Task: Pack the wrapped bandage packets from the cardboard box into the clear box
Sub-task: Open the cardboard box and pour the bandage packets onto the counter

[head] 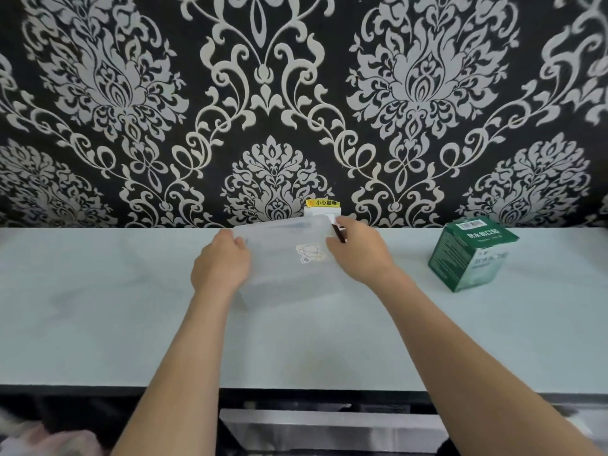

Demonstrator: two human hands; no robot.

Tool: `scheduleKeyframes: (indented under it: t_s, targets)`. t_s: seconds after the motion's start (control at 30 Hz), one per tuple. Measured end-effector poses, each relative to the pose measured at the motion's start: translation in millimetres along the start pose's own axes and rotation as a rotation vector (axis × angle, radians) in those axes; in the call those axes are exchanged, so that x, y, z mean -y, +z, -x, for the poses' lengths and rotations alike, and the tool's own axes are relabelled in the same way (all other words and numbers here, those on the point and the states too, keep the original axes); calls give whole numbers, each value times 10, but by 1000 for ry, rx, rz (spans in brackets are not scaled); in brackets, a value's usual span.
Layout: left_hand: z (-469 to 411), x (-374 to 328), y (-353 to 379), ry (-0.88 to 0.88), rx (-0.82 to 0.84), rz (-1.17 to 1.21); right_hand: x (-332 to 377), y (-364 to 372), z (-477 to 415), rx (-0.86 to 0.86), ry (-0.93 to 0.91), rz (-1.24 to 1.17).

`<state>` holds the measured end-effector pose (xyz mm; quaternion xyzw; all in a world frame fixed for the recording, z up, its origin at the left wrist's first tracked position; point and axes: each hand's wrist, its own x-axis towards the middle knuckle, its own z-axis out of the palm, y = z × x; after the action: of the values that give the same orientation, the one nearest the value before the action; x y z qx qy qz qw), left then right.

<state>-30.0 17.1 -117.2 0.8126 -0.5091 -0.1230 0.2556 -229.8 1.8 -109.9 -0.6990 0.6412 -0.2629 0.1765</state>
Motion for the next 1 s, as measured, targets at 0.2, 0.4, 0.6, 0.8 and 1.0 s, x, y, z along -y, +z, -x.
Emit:
scheduleKeyframes:
  t_s: [0.2,0.4,0.6,0.8,1.0]
  targets:
    - [-71,-130,-3,91,-20,-201,-565,-682,-34,-368,268,434]
    - [-215,-162,1,105,15,-290,-895,-881,15,-159,489,364]
    - [-270,-138,-24,70,-2,-272,-450,-567,47,-38,139,212]
    - [-316,-6,-66,164,-154,-125,-183,-315,62,152,-52,209]
    - [-232,-36,14,372,150,-343,133,88,63,-6,-41,281]
